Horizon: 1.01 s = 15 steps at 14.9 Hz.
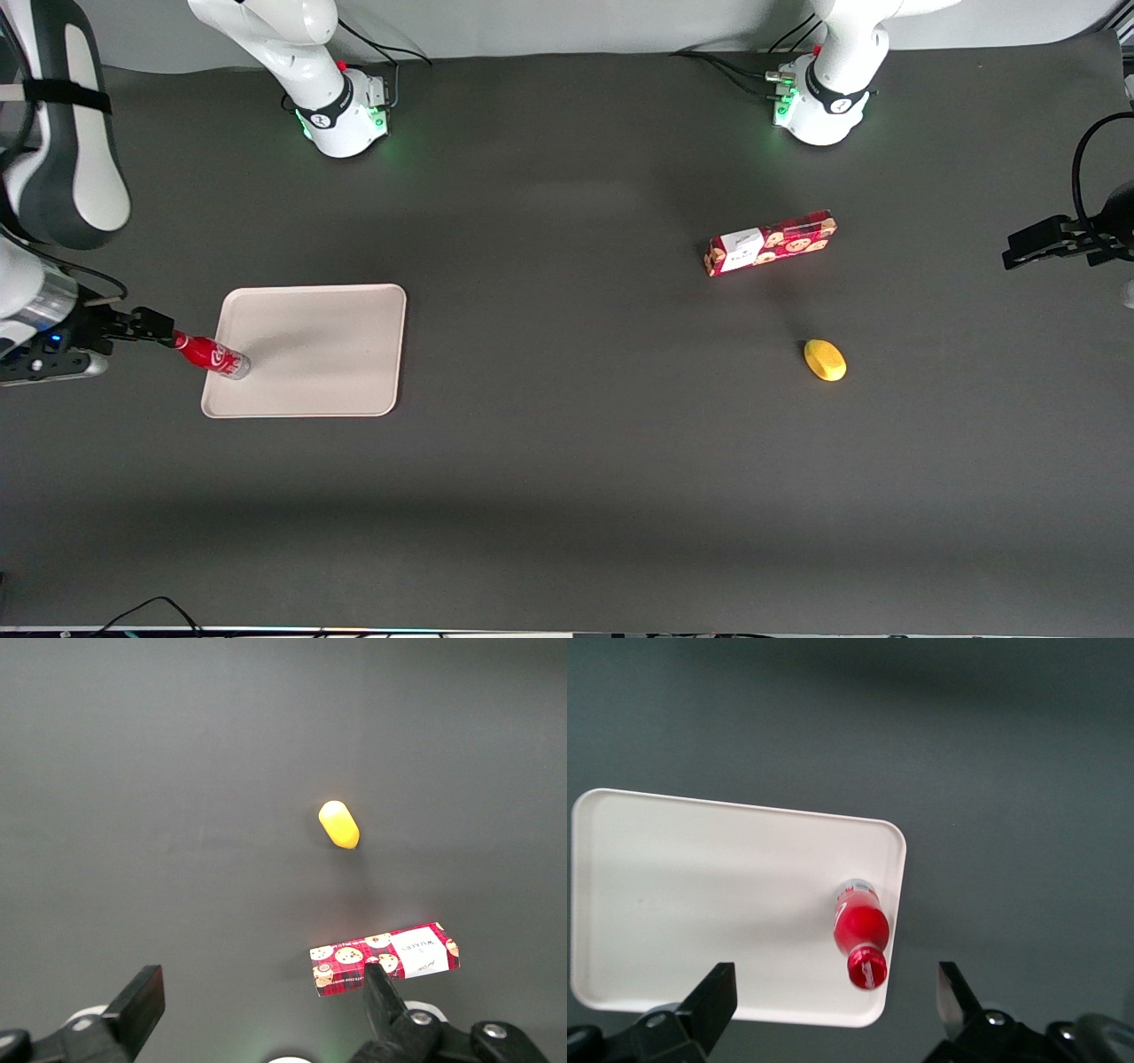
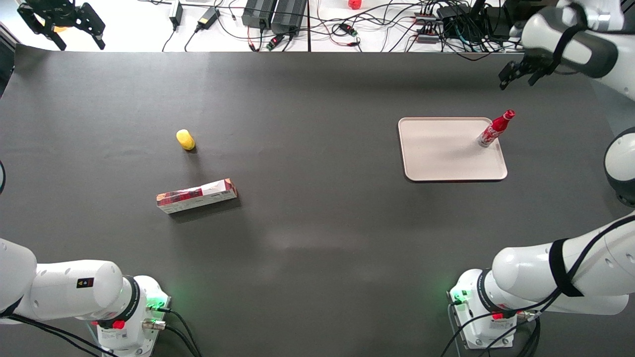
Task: Place coke bottle on tray
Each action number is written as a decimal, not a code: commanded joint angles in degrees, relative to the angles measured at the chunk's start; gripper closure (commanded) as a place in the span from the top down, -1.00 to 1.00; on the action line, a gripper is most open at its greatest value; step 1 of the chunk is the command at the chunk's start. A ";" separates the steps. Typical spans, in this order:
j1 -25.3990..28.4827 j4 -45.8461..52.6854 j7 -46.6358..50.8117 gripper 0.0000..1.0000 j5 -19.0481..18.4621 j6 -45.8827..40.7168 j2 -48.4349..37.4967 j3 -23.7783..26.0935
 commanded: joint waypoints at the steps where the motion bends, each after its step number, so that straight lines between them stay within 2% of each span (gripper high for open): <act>1: 1.82 10.94 0.78 1.00 1.88 -12.61 -1.01 -0.28; 6: 4.90 18.85 3.41 1.00 2.94 -25.88 -6.20 -0.28; 9: 5.43 24.40 8.59 1.00 6.71 -33.55 -6.38 -0.28; 11: 5.87 25.12 12.29 1.00 7.43 -34.27 -6.82 -0.28; 15: 6.57 25.03 12.65 1.00 7.34 -34.27 -7.52 -0.28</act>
